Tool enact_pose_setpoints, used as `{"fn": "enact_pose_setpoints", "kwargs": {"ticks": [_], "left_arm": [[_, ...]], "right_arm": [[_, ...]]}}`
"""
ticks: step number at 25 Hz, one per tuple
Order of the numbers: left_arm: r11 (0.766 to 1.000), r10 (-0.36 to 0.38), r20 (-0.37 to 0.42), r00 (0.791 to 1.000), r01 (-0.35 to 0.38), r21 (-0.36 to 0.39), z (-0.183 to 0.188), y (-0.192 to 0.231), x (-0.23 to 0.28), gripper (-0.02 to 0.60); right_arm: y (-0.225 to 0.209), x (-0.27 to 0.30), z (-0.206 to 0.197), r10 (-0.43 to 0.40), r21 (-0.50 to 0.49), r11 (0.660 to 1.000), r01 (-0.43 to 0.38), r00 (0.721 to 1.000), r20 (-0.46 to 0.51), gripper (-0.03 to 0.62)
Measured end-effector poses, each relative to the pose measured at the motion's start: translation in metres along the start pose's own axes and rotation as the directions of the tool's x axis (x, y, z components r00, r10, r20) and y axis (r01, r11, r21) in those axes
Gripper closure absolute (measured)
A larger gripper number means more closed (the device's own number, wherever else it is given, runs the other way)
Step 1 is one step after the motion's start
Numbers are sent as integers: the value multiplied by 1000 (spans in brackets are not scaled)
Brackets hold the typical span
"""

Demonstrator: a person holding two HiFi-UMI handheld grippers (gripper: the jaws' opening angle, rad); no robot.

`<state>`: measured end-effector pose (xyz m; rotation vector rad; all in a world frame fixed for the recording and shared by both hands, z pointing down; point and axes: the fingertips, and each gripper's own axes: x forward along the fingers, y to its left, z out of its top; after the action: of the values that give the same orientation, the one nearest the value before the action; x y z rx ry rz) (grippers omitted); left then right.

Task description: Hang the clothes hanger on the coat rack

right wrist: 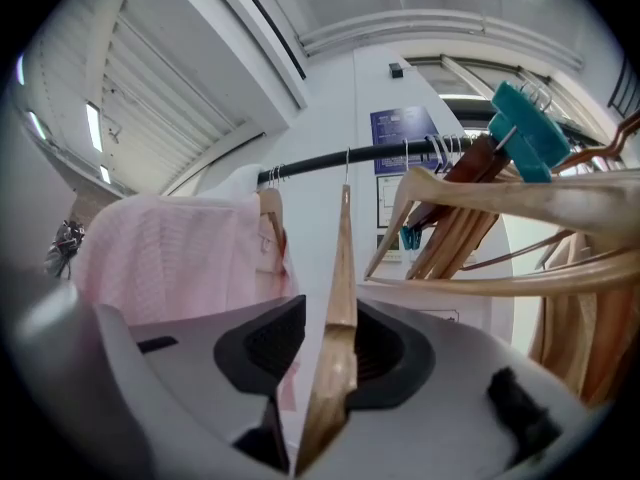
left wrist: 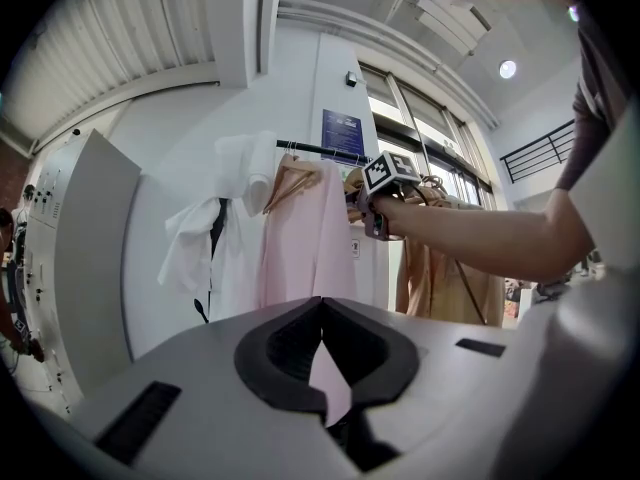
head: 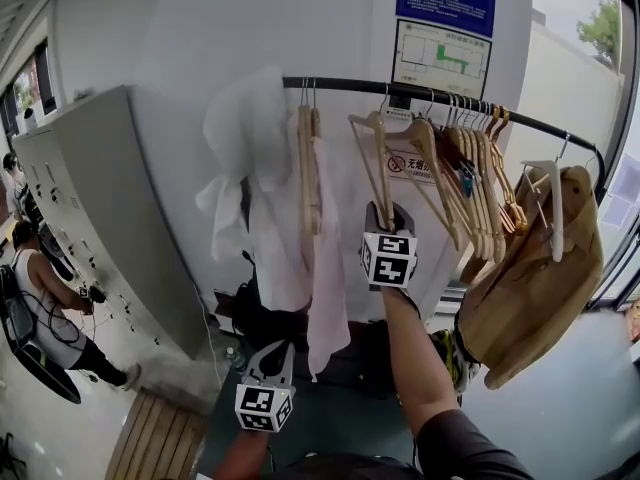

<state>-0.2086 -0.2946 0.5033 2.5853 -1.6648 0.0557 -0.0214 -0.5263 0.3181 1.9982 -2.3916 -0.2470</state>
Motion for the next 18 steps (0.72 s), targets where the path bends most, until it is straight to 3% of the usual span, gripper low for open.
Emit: {"fn": "enact_pose_setpoints", "kwargs": {"ticks": [4,9,12,18], "left_arm": [[1000,1,5,1000,-1,6,4,-8,3,572],[999,-28,-3,1000,29,15,4,-37,11,572],[999,-41,3,999,41,8,5,-52,19,572],[997,-43,46,998,41,60,19,-79,31,572]], "right_arm": [[-1,-27,5,11,0,1000,-11,999,52,449],[-4,-78,1,40,4,999,-41,994,98,442],[-1,-111,-14,74,-7,997,-74,994,85,442],[8,-179,-49,138,-19,990,-137,989,50,467]]}}
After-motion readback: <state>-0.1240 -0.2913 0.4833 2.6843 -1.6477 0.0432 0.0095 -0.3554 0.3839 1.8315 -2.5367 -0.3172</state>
